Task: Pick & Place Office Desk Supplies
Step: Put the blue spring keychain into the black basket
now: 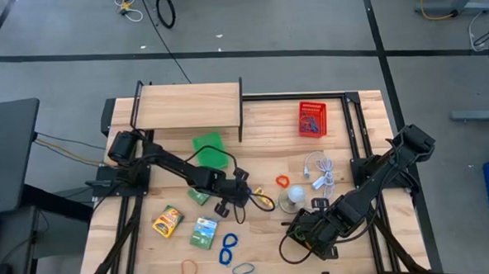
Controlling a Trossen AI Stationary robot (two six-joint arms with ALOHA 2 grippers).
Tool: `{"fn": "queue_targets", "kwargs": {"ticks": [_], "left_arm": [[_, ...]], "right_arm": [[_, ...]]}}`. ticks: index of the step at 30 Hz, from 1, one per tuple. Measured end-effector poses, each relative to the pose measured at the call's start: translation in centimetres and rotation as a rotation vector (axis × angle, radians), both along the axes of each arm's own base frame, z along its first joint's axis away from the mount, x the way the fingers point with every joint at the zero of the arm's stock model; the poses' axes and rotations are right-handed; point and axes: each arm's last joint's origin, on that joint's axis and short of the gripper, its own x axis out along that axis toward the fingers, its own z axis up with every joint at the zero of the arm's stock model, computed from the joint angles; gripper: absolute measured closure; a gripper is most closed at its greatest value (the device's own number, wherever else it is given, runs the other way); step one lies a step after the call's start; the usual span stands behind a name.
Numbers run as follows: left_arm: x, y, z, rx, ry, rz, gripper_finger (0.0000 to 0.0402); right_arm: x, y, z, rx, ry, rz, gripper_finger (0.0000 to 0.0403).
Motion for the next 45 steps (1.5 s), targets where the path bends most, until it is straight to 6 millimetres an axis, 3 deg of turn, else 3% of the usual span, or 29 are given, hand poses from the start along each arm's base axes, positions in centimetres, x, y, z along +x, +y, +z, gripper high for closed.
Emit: {"fn": "queue_targets", "kwargs": {"ticks": [9,15,20,25,32,38,45], "left_arm": [[-0.8,-1.8,1.3,-0.011,-0.037,-0.004,0.0393],[-1.4,-3.4,4.0,-0.06,-0.122,-0.043,0.0393],[-1.7,-4.2,6.3,-0.111,-0.217,-0.08,0.0393],[-1.8,-4.6,7.9,-0.141,-0.287,-0.117,0.0393],[-1.5,-4.9,8.9,-0.184,-0.364,-0.185,0.0394],[-1.3,-5.1,9.2,-0.195,-0.389,-0.218,0.0395],[-1.1,-4.9,9.5,-0.184,-0.426,-0.233,0.0395]], "right_arm": [[0.6,0.4,0.2,0.008,-0.096,0.015,0.0225],[1.9,1.2,0.8,0.015,-0.301,0.124,0.0225],[2.9,1.1,1.4,-0.135,-0.493,0.206,0.0225],[4.0,0.1,1.7,-0.303,-0.598,0.228,0.0225],[6.1,-2.9,1.8,-0.398,-0.599,0.19,0.0204],[7.5,-4.6,2.0,-0.421,-0.619,0.222,0.0173],[9.1,-5.2,1.6,-0.358,-0.661,0.266,0.017]]}}
